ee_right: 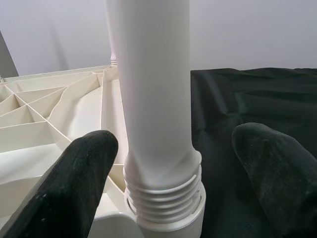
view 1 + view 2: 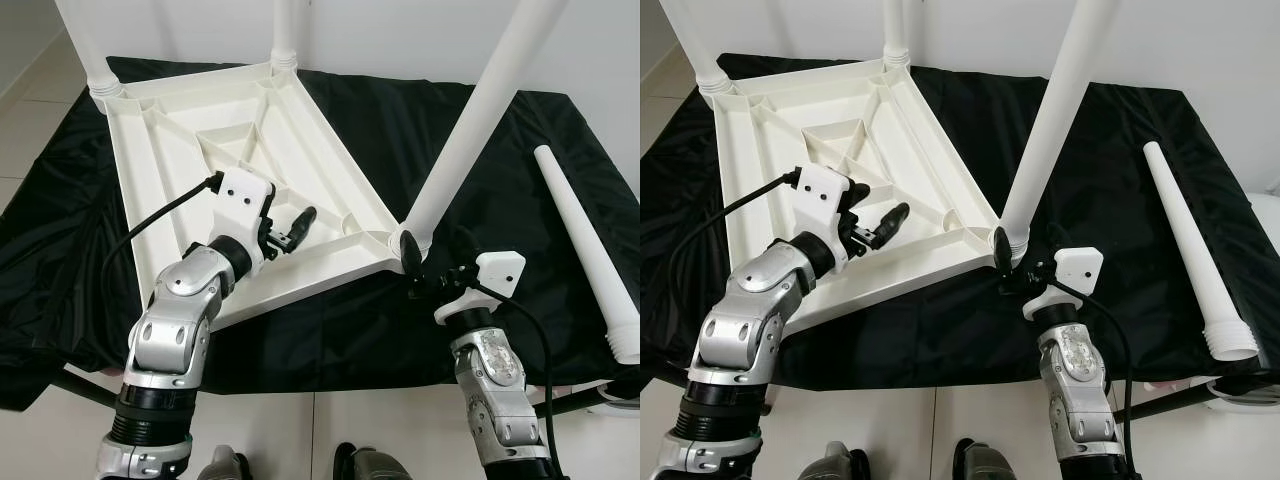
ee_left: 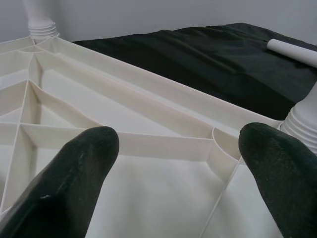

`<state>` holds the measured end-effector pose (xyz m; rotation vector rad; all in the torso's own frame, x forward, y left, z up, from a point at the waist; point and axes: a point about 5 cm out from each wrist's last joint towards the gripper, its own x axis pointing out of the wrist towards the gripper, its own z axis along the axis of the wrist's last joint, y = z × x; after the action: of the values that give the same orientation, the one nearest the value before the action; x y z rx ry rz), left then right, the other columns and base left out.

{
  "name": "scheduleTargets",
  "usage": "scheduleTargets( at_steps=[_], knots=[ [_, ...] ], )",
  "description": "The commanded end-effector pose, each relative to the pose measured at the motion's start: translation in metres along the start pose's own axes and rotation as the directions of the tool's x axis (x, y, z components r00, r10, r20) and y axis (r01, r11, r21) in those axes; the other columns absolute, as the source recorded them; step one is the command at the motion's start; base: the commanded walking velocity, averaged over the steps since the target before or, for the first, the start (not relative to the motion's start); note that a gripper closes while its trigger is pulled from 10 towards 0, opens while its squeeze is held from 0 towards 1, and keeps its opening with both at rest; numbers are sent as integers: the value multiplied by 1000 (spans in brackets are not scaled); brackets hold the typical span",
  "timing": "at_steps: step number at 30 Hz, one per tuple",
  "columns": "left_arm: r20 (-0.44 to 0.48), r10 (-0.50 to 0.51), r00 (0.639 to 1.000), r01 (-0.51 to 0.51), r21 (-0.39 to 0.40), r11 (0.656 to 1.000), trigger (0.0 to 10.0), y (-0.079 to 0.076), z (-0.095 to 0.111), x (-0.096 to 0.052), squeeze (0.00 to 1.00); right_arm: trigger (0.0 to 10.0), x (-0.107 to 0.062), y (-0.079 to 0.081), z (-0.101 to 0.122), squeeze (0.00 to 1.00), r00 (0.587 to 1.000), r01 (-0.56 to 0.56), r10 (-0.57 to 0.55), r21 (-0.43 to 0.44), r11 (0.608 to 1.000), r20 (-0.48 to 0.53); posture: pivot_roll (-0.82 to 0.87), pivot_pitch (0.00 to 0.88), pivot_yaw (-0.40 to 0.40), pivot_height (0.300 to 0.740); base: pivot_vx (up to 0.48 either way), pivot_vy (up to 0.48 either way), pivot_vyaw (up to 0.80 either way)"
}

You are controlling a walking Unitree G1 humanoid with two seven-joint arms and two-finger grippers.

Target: Building children table

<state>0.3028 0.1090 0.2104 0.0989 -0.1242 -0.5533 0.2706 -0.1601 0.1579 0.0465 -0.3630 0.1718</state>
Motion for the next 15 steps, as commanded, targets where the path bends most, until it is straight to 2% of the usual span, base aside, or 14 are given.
scheduleTargets(
  at_steps=[1, 6, 7, 9, 10, 15],
  knots=[
    [10, 151, 988, -151, -9, 988, 10000, 8, -3, -5, 1000, 10000, 0, -1, -4, 0, 1000, -3, 3, 2, 1000, -20, -51, 119, -18, 740, 0, 0, 0],
    [9, 160, 987, -159, -30, 987, 10000, 9, -7, -10, 1000, 10000, 3, 2, -6, 0, 999, -13, 14, 20, 1000, -35, -49, 112, -20, 740, 0, 0, 0],
    [13, 170, 985, -170, -35, 985, 10000, 10, -7, -11, 267, 10000, 3, 2, -6, 0, 999, -15, 16, 21, 1000, -35, -46, 106, -22, 740, 0, 0, 0],
    [21, 186, 982, -184, -55, 981, 10000, 11, -7, -12, 267, 10000, 4, 3, -6, 0, 999, -17, 18, 20, 1000, -36, -46, 105, -23, 740, 0, 0, 0],
    [27, 195, 980, -193, -68, 979, 10000, 11, -7, -13, 0, 10000, 4, 3, -7, 0, 999, -19, 19, 19, 1000, -36, -46, 103, -23, 740, 0, 0, 0],
    [75, 235, 969, -227, -96, 969, 10000, 12, -4, -17, 0, 10000, 4, 4, -8, 0, 999, -33, 34, 12, 999, -42, -45, 93, -27, 740, 0, 0, 0]
  ],
)
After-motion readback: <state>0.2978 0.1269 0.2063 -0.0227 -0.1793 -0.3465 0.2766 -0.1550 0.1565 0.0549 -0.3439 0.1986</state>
